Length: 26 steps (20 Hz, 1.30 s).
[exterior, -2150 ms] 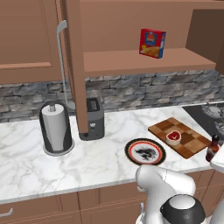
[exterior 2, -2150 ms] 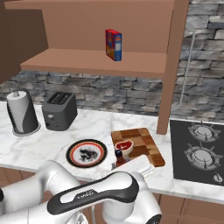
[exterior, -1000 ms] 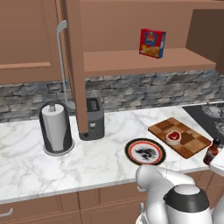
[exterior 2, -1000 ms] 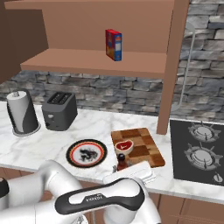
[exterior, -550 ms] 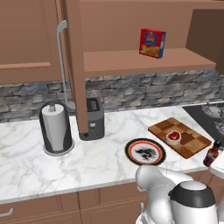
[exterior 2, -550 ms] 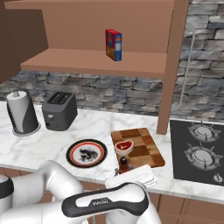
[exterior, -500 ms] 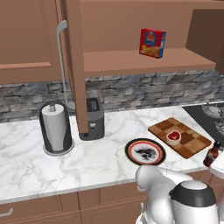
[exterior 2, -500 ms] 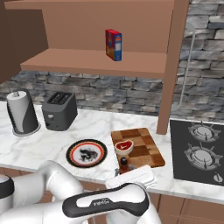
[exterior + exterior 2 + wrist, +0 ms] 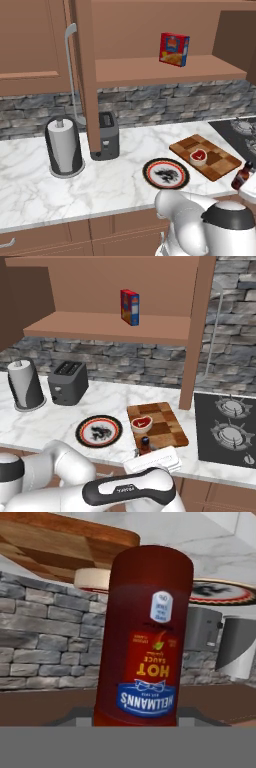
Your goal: Pick the steak from the plate and place it on the cutting board. Then pick the condiment bottle from the cabinet and place it next to the cutting board.
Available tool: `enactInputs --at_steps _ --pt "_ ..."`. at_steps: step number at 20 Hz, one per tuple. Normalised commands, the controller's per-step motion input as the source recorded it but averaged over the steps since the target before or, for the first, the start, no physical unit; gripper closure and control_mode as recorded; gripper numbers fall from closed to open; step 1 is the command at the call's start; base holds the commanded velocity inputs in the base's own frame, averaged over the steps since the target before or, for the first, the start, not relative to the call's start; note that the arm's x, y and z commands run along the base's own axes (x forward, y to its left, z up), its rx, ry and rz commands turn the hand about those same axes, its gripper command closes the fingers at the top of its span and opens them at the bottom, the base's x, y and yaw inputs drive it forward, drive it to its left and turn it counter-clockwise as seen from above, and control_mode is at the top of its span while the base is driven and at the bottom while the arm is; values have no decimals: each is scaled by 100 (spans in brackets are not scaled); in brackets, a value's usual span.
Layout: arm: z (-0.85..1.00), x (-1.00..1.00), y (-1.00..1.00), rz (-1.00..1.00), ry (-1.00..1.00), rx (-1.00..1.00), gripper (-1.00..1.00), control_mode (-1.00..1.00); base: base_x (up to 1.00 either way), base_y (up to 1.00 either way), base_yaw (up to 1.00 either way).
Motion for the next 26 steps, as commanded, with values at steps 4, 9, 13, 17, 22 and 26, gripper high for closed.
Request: enactInputs --at_steps 4,9,13,17,22,26 --pt "0 14 -9 0 -1 4 100 -100 0 0 0" --pt "0 7 -10 0 0 2 100 -100 0 0 0" --pt "0 1 -7 0 0 0 100 -100 0 0 0" --pt "0 0 0 0 0 0 100 -100 0 0 0" --pt "-5 0 0 0 -2 0 100 -100 0 0 0" --pt "-8 0 0 0 -4 0 100 -100 0 0 0"
